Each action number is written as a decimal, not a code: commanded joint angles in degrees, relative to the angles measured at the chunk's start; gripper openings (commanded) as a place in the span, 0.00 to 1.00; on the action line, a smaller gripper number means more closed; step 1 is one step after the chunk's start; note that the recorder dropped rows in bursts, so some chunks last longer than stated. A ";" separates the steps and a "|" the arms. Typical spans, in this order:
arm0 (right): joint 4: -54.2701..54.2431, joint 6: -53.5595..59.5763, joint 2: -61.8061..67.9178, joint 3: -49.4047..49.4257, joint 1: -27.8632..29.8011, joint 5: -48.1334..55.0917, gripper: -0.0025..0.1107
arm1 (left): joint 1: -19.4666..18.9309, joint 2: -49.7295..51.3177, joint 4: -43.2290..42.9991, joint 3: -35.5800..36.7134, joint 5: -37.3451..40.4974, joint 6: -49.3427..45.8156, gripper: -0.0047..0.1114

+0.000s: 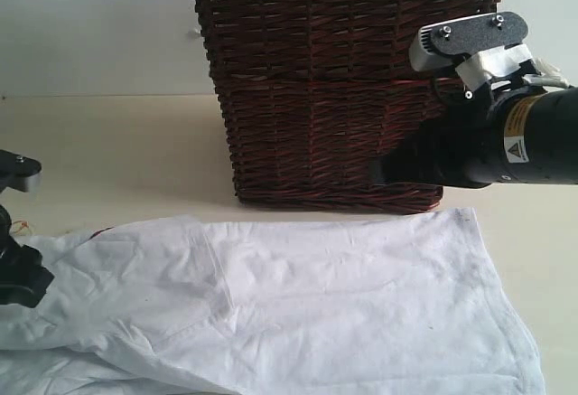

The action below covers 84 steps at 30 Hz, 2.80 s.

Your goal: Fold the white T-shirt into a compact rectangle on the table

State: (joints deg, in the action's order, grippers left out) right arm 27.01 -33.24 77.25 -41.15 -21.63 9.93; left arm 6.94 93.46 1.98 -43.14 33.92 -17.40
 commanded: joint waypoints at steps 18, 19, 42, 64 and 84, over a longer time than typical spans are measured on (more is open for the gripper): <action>-0.38 0.64 -0.50 0.21 0.29 -0.70 0.02 | -1.86 4.95 -1.17 -1.80 10.55 -0.51 0.04; -0.38 0.64 -0.50 0.21 0.29 -0.70 0.02 | -1.86 4.80 -1.17 -1.80 11.21 -0.51 0.04; -1.36 1.24 -0.50 0.21 0.29 -1.52 0.02 | -5.29 7.77 -3.02 -5.69 7.18 7.26 0.59; -1.57 1.24 -0.50 0.21 0.29 -1.07 0.02 | -5.29 -2.63 -12.03 -5.89 28.66 -5.22 0.04; -1.95 1.24 -0.50 0.21 0.29 -0.58 0.02 | -5.18 -5.17 -7.03 -4.68 21.63 -6.77 0.65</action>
State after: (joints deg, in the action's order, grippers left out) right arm 25.18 -32.32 77.25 -41.15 -21.63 9.69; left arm 1.72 88.72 -8.45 -47.81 60.65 -25.08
